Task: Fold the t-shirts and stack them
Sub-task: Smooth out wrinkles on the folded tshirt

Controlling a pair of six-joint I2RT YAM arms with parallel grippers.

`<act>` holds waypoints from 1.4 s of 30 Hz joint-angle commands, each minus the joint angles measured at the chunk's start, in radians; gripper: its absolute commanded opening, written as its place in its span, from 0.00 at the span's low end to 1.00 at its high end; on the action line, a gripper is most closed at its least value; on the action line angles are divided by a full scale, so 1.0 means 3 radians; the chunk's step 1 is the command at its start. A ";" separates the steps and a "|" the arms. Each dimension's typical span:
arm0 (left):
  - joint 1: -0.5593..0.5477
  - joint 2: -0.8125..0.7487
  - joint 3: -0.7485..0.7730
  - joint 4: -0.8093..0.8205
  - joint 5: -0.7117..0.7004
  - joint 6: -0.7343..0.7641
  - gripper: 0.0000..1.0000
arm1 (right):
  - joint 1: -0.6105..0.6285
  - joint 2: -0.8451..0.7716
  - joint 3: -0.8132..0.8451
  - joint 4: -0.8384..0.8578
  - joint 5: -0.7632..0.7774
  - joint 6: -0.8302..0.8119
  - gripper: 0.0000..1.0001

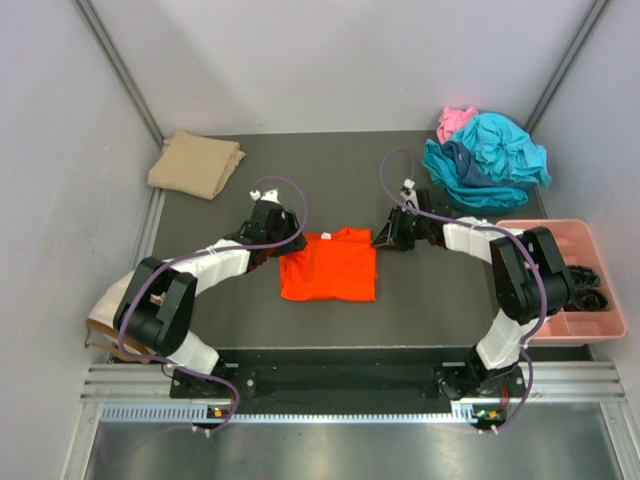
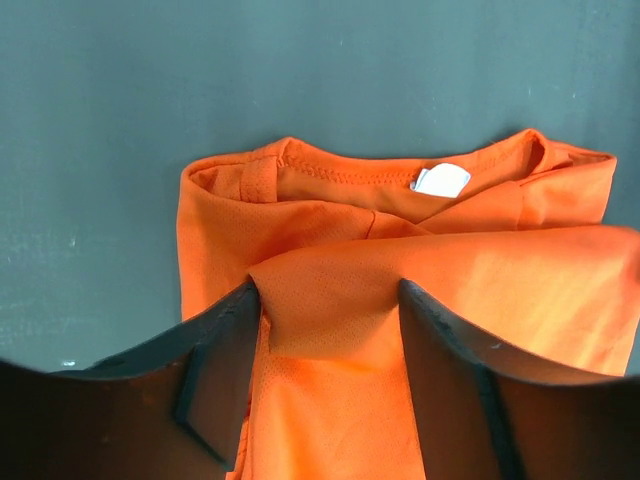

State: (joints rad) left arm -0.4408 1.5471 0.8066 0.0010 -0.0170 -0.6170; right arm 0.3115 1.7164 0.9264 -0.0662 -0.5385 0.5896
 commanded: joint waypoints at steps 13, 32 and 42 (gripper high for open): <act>0.0053 -0.0043 0.0047 0.0140 0.0021 0.0052 0.11 | 0.0005 0.0123 0.0174 0.0277 -0.0112 0.0070 0.00; 0.0114 -0.0795 0.0011 -0.0351 -0.0061 0.0047 0.00 | 0.0005 -0.0225 0.0230 0.0037 -0.0051 0.0034 0.00; 0.0130 -0.1010 -0.0076 -0.0468 -0.0122 0.0037 0.00 | 0.0005 -0.0266 0.0450 -0.0060 -0.0087 0.0044 0.00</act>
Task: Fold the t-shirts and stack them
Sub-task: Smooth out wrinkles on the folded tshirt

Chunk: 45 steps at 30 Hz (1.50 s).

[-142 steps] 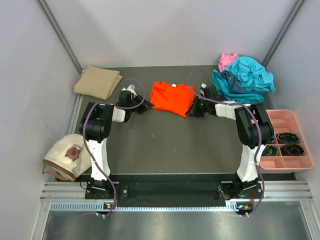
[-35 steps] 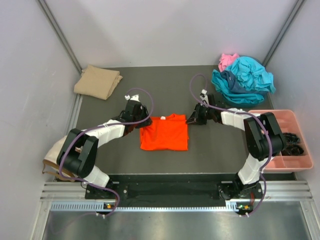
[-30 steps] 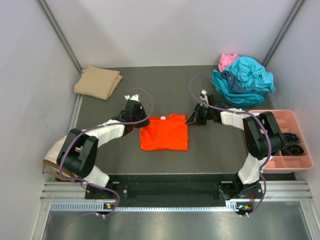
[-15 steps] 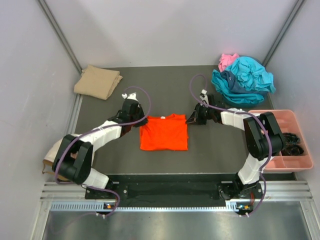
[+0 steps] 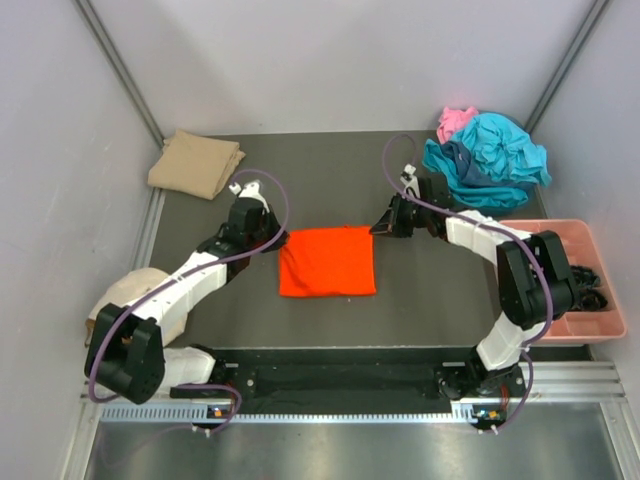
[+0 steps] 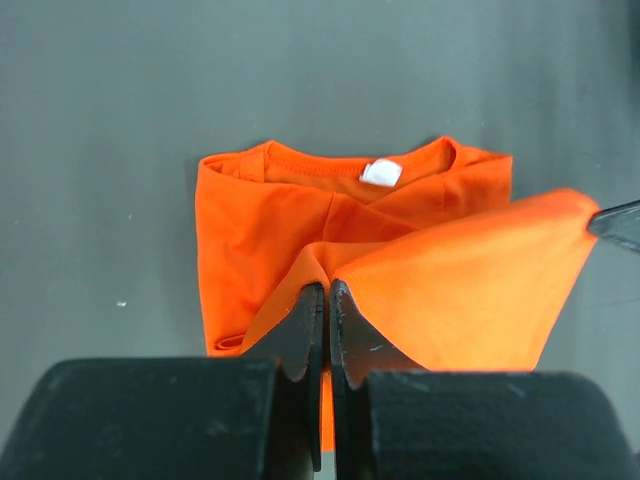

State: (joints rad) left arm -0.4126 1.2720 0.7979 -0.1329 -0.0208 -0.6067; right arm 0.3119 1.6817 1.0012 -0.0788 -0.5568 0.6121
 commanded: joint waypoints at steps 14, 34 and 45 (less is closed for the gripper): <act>0.0133 -0.0006 -0.0072 0.0060 -0.0222 0.0013 0.00 | 0.0004 0.0238 0.0600 -0.0014 -0.0062 0.0000 0.00; 0.0240 0.0106 -0.0108 0.0167 -0.0156 0.0033 0.00 | 0.0091 0.0729 0.1060 0.0007 -0.0056 0.0061 0.00; 0.0306 0.0249 -0.0067 0.0254 -0.0125 0.0033 0.00 | 0.0091 0.1046 0.1321 -0.0008 -0.0082 0.0071 0.00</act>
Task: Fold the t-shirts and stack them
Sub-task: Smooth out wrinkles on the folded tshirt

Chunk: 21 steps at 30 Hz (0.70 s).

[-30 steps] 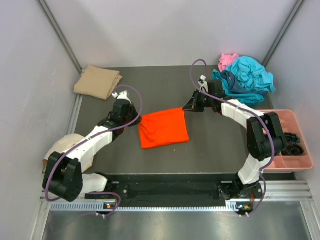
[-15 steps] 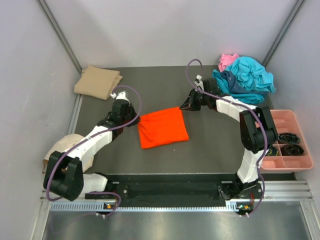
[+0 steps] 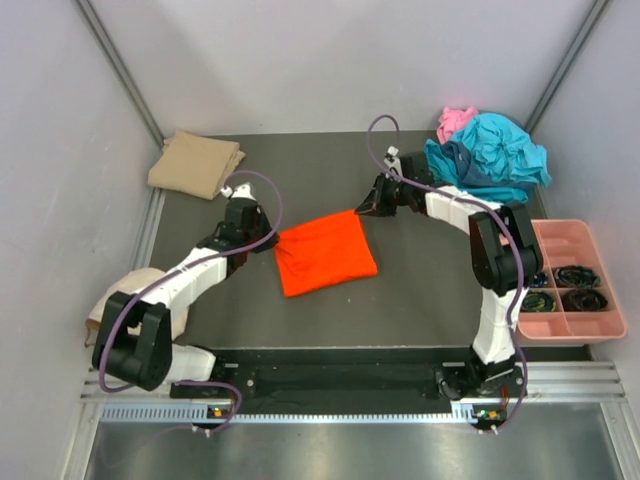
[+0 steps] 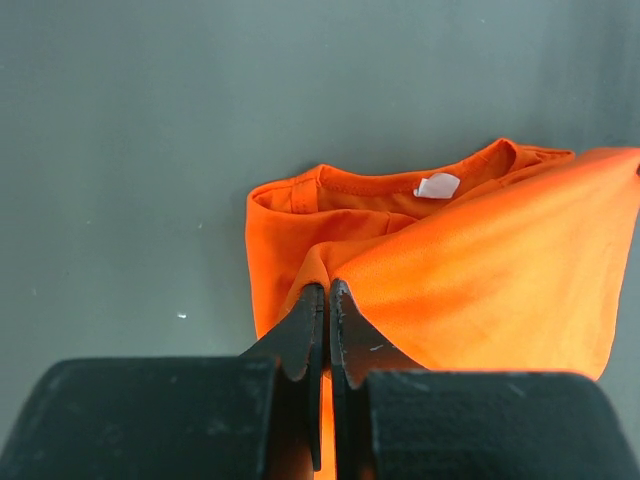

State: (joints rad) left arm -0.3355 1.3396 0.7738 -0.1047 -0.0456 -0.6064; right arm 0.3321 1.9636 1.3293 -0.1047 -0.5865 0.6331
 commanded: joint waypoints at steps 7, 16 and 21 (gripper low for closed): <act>0.0106 0.0085 -0.0002 0.0185 -0.0027 0.0042 0.00 | 0.0023 0.0321 0.0406 0.0078 -0.0008 0.0012 0.00; 0.0183 0.0269 -0.0002 0.0277 0.0024 0.0042 0.00 | 0.0018 0.0536 0.0575 0.0042 -0.0034 0.0012 0.00; 0.0208 0.0403 0.0023 0.0323 0.0045 0.0053 0.00 | 0.0018 0.0644 0.0631 0.0032 -0.0044 0.0007 0.00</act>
State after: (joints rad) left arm -0.2874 1.4364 0.7738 -0.0505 -0.0223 -0.6056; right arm 0.3336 2.1334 1.4639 -0.1158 -0.6086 0.6407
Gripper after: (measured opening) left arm 0.023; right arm 0.005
